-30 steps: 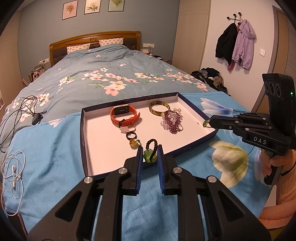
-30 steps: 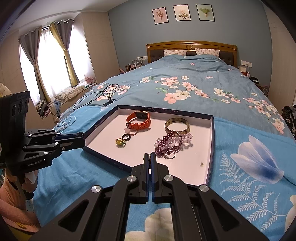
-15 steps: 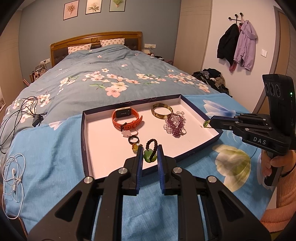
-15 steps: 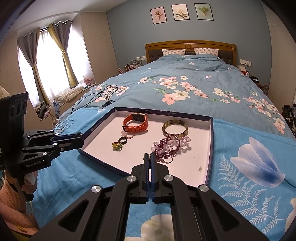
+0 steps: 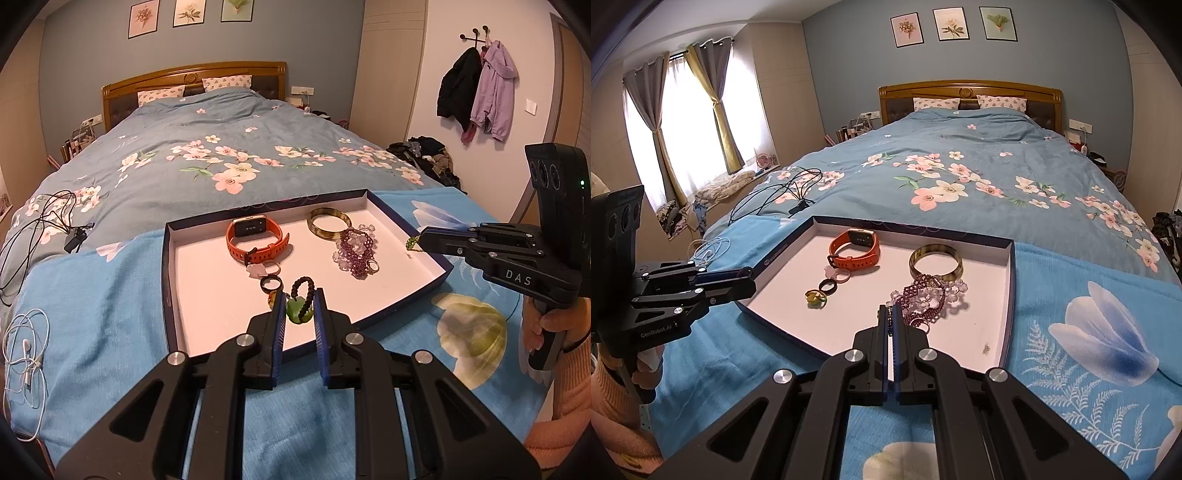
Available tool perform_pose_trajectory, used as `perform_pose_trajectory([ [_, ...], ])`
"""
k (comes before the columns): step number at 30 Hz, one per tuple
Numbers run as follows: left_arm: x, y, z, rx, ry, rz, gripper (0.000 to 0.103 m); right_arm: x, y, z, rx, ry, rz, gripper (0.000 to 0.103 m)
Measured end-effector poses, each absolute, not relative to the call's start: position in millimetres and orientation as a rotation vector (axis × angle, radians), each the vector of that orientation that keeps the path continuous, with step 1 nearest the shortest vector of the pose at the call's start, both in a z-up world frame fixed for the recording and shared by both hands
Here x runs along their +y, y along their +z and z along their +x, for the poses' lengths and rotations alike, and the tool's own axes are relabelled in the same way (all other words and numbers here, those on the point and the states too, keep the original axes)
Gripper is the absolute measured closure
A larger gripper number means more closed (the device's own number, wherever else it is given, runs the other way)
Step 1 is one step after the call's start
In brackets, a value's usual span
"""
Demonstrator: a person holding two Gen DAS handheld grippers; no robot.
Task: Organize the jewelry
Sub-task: 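Carry the green rings over the lid, lowering both grippers into it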
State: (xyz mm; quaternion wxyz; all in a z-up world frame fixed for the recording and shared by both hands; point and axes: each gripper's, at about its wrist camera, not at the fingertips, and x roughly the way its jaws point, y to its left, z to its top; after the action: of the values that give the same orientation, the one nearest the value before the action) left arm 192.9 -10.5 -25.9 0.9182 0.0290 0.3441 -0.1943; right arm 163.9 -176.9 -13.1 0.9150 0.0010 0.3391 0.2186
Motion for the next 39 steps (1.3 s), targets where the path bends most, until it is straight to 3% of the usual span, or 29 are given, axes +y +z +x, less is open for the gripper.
perform_pose_trajectory([
  [39,-14.4,-31.5,216.8,0.722,-0.382,0.059,0.088,-180.2,-22.4,191.3,0.728,0.423,0.013,0.102],
])
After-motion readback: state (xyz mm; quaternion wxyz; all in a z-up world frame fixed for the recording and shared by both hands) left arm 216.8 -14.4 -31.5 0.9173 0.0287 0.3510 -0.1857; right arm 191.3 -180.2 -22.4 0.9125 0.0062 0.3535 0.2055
